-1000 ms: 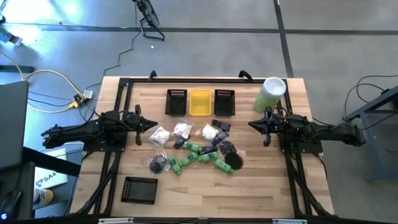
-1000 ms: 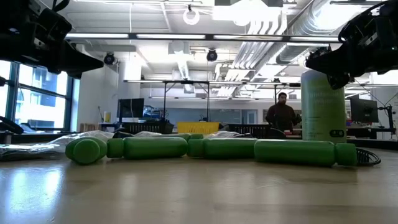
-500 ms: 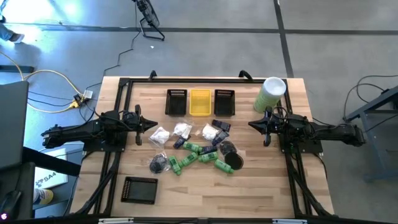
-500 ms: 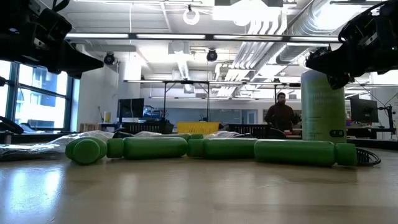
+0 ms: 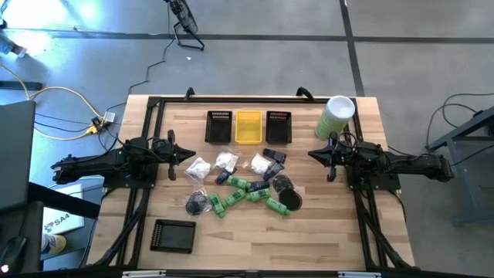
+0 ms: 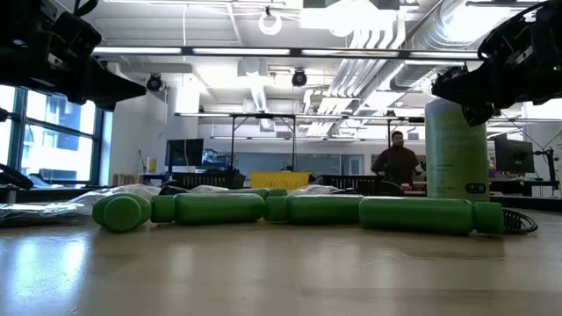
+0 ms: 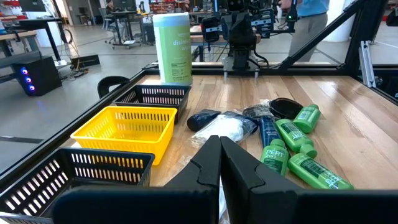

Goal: Pick & Place Travel size toiletries

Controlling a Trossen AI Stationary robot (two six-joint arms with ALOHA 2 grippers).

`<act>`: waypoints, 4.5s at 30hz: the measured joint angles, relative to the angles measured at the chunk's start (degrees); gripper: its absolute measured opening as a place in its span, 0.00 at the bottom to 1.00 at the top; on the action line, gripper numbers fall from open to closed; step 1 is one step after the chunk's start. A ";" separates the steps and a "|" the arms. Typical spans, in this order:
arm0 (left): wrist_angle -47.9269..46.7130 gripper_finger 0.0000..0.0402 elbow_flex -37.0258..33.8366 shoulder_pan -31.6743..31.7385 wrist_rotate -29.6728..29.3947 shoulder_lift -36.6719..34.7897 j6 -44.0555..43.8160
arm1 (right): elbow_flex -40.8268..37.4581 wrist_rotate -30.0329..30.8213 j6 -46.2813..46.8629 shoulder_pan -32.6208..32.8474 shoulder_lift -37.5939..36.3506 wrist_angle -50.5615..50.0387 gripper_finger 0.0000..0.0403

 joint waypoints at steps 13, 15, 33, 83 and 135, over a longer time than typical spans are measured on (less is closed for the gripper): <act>0.00 0.00 0.01 -0.02 0.01 0.01 0.00 | 0.01 0.00 0.01 0.00 -0.02 0.00 0.00; 0.00 0.00 0.00 0.00 0.00 0.00 -0.01 | 0.00 0.00 0.02 0.01 -0.02 0.02 0.00; 0.00 0.00 0.01 0.00 0.00 -0.01 0.00 | 0.02 0.00 0.00 0.00 0.00 0.00 0.00; -0.01 0.00 0.00 0.00 0.00 -0.01 0.01 | 0.01 0.00 0.01 0.01 0.00 0.00 0.00; 1.00 0.00 -0.07 0.00 -0.48 -0.01 6.09 | 0.00 0.24 0.27 0.02 0.00 7.39 0.00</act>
